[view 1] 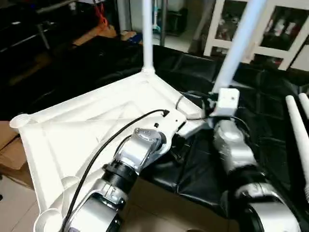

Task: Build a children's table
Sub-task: Rotate leg to tighten

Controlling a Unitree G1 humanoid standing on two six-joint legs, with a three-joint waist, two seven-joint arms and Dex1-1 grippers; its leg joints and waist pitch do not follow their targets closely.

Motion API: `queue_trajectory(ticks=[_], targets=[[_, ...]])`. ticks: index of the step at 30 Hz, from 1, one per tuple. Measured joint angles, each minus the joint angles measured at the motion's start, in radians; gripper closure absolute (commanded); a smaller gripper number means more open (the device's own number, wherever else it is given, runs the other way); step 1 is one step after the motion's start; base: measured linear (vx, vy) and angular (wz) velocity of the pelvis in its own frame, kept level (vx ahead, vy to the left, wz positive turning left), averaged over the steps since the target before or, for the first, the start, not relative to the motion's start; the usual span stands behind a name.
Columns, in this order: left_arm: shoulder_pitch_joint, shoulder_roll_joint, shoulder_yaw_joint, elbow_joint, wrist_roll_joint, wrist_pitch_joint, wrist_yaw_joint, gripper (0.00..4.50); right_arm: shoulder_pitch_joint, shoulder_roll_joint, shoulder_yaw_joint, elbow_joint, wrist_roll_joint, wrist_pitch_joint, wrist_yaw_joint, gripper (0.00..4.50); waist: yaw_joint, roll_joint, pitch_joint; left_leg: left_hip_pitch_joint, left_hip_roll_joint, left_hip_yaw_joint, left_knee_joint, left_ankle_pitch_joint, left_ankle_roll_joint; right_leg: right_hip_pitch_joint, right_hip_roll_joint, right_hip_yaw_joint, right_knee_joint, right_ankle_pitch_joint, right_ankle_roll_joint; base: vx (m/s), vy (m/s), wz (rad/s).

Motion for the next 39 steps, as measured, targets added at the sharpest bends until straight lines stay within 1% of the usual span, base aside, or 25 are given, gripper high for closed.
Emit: queue_trajectory(ticks=[2, 4, 5, 6, 8, 9, 12, 14, 15, 16, 17, 18, 19, 21, 23, 25, 27, 30, 33, 36, 38, 39], targets=[[-0.003, 0.003, 0.004, -0.001, 0.000, 0.000, 0.000, 4.50, -0.012, 0.000, -0.001, 0.016, -0.001, -0.009, 0.007, 2.61, 0.000, 0.000, 0.000, -0.004, 0.000, 0.000, 0.000, 0.003, 0.005, -0.003, 0.000, -0.001, 0.000, 0.000, 0.000, 0.000, 0.000, 0.00], [-0.004, 0.004, 0.009, -0.003, 0.000, 0.003, 0.000, 4.50, -0.016, 0.002, -0.008, 0.030, -0.001, -0.029, 0.038, 2.61, 0.000, 0.000, 0.000, -0.005, 0.001, -0.001, 0.000, 0.003, 0.005, -0.004, 0.000, -0.002, 0.000, 0.000, 0.000, 0.000, 0.000, 0.00], [-0.004, 0.004, 0.010, -0.004, 0.000, 0.005, 0.000, 4.50, -0.016, 0.002, -0.011, 0.035, -0.001, -0.036, 0.048, 2.05, -0.001, 0.000, 0.000, -0.005, 0.001, -0.001, 0.000, 0.003, 0.006, -0.005, 0.000, -0.002, 0.000, 0.000, 0.000, 0.000, 0.000, 0.00], [-0.004, 0.005, 0.009, -0.005, -0.002, 0.005, 0.000, 4.50, -0.017, 0.002, -0.020, 0.046, 0.009, -0.048, 0.071, 1.91, 0.000, 0.000, 0.000, -0.005, 0.001, 0.000, 0.000, 0.003, 0.006, -0.005, 0.000, -0.002, 0.000, 0.000, 0.000, 0.000, 0.000, 0.00], [-0.004, 0.014, 0.009, -0.012, -0.003, 0.005, -0.009, 4.50, -0.003, 0.004, -0.024, 0.062, 0.021, -0.071, 0.098, 1.85, 0.002, 0.004, 0.003, -0.007, 0.001, 0.000, 0.000, 0.003, 0.006, -0.006, 0.000, -0.001, 0.000, 0.000, 0.000, 0.000, 0.000, 0.00], [-0.004, 0.020, 0.009, -0.014, -0.003, 0.004, -0.015, 4.50, 0.005, 0.003, -0.024, 0.054, 0.027, -0.079, 0.117, 1.63, 0.002, 0.004, 0.003, -0.007, 0.001, 0.000, 0.000, 0.003, 0.006, -0.006, 0.000, -0.001, 0.000, 0.000, 0.000, 0.000, 0.000, 0.00], [-0.003, 0.038, 0.005, -0.016, -0.005, -0.008, -0.038, 4.50, 0.050, 0.000, -0.018, -0.009, 0.040, -0.081, 0.172, 1.50, 0.005, 0.005, 0.004, -0.008, 0.001, 0.000, -0.001, 0.003, 0.006, -0.007, 0.000, -0.002, 0.000, 0.000, 0.000, 0.000, 0.000, 0.00], [-0.002, 0.053, -0.006, -0.021, -0.005, -0.026, -0.053, 4.50, 0.109, -0.016, -0.010, -0.102, 0.050, -0.063, 0.213, 1.36, 0.010, 0.006, 0.004, -0.009, 0.001, 0.000, -0.002, 0.003, 0.006, -0.008, 0.000, -0.002, 0.000, 0.000, 0.000, 0.000, 0.000, 0.00], [0.002, 0.070, -0.015, -0.031, -0.005, -0.040, -0.070, 4.50, 0.150, -0.031, 0.003, -0.168, 0.057, -0.042, 0.244, 1.26, 0.014, 0.008, 0.005, -0.010, 0.001, 0.000, -0.002, 0.003, 0.007, -0.009, 0.000, -0.001, 0.000, 0.000, 0.000, 0.000, 0.000, 0.00], [0.011, 0.094, -0.026, -0.044, -0.004, -0.059, -0.094, 4.50, 0.197, -0.059, 0.014, -0.244, 0.072, -0.012, 0.284, 1.14, 0.018, 0.009, 0.005, -0.011, 0.001, 0.000, -0.003, 0.003, 0.007, -0.010, 0.000, -0.001, 0.000, 0.000, 0.000, 0.000, 0.000, 0.00], [0.021, 0.116, -0.031, -0.054, -0.004, -0.083, -0.121, 4.50, 0.232, -0.083, 0.020, -0.295, 0.086, 0.018, 0.324, 1.10, 0.025, 0.010, 0.006, -0.011, 0.001, 0.000, -0.003, 0.004, 0.008, -0.011, 0.000, -0.001, 0.001, 0.000, 0.001, 0.000, 0.000, 0.00], [0.028, 0.136, -0.033, -0.063, -0.004, -0.101, -0.143, 4.50, 0.259, -0.107, 0.025, -0.335, 0.094, 0.043, 0.360, 1.10, 0.029, 0.010, 0.006, -0.012, 0.001, 0.000, -0.004, 0.005, 0.009, -0.012, 0.000, -0.001, 0.001, 0.000, 0.001, 0.000, 0.000, 0.00], [0.037, 0.155, -0.038, -0.074, -0.004, -0.118, -0.168, 4.50, 0.282, -0.137, 0.030, -0.368, 0.106, 0.066, 0.399, 0.86, 0.033, 0.011, 0.006, -0.012, 0.001, 0.000, -0.004, 0.005, 0.009, -0.014, 0.000, -0.001, 0.001, 0.000, 0.001, 0.000, 0.000, 0.00], [0.077, 0.211, -0.056, -0.121, -0.008, -0.180, -0.241, 4.50, 0.357, -0.255, 0.045, -0.478, 0.147, 0.128, 0.532, 0.86, 0.044, 0.014, 0.007, -0.015, 0.001, 0.000, -0.004, 0.005, 0.009, -0.016, 0.000, -0.001, 0.001, -0.001, 0.002, 0.000, 0.000, 0.00], [0.108, 0.250, -0.065, -0.150, -0.019, -0.235, -0.304, 4.50, 0.396, -0.325, 0.050, -0.543, 0.169, 0.161, 0.636, 0.86, 0.052, 0.014, 0.007, -0.015, 0.001, 0.000, -0.004, 0.005, 0.009, -0.017, 0.000, -0.001, 0.002, -0.001, 0.002, 0.000, 0.000, 0.00], [0.136, 0.291, -0.083, -0.184, -0.029, -0.275, -0.358, 4.50, 0.433, -0.387, 0.050, -0.598, 0.205, 0.179, 0.729, 0.86, 0.059, 0.016, 0.006, -0.016, 0.001, 0.001, -0.004, 0.005, 0.009, -0.019, 0.000, -0.001, 0.003, -0.001, 0.002, 0.000, 0.000, 0.00], [0.158, 0.326, -0.099, -0.217, -0.042, -0.296, -0.412, 4.50, 0.462, -0.442, 0.050, -0.626, 0.241, 0.195, 0.830, 0.86, 0.063, 0.015, 0.007, -0.016, 0.001, 0.001, -0.004, 0.005, 0.009, -0.018, 0.000, -0.001, 0.003, -0.001, 0.002, 0.000, 0.000, 0.00], [0.180, 0.355, -0.118, -0.249, -0.053, -0.311, -0.472, 4.50, 0.490, -0.516, 0.049, -0.642, 0.281, 0.209, 0.963, 0.86, 0.069, 0.015, 0.007, -0.016, 0.001, 0.002, -0.004, 0.005, 0.009, -0.018, -0.001, 0.000, 0.003, -0.001, 0.002, 0.000, 0.000, 0.00], [0.196, 0.368, -0.127, -0.269, -0.062, -0.324, -0.516, 4.50, 0.506, -0.560, 0.048, -0.646, 0.314, 0.228, 1.063, 0.86, 0.074, 0.014, 0.007, -0.015, 0.001, 0.005, -0.004, 0.006, 0.009, -0.018, -0.002, 0.001, 0.004, -0.001, 0.002, 0.000, 0.000, 0.00], [0.198, 0.381, -0.142, -0.277, -0.075, -0.333, -0.546, 4.50, 0.511, -0.603, 0.048, -0.648, 0.326, 0.229, 1.146, 0.86, 0.085, 0.014, 0.007, -0.014, 0.001, 0.008, -0.003, 0.006, 0.010, -0.018, -0.003, 0.002, 0.005, -0.001, 0.002, 0.000, 0.000, 0.00], [0.198, 0.387, -0.144, -0.277, -0.078, -0.338, -0.563, 4.50, 0.508, -0.627, 0.048, -0.647, 0.337, 0.230, 1.198, 0.86, 0.089, 0.013, 0.008, -0.013, 0.001, 0.010, -0.003, 0.006, 0.011, -0.017, -0.004, 0.002, 0.006, -0.001, 0.002, 0.000, 0.000, 0.00], [0.198, 0.389, -0.145, -0.277, -0.078, -0.339, -0.566, 4.50, 0.505, -0.629, 0.046, -0.646, 0.348, 0.231, 1.212, 1.00, 0.089, 0.012, 0.008, -0.013, 0.001, 0.010, -0.003, 0.006, 0.011, -0.017, -0.004, 0.002, 0.006, -0.001, 0.002, 0.000, 0.000, 0.00]])
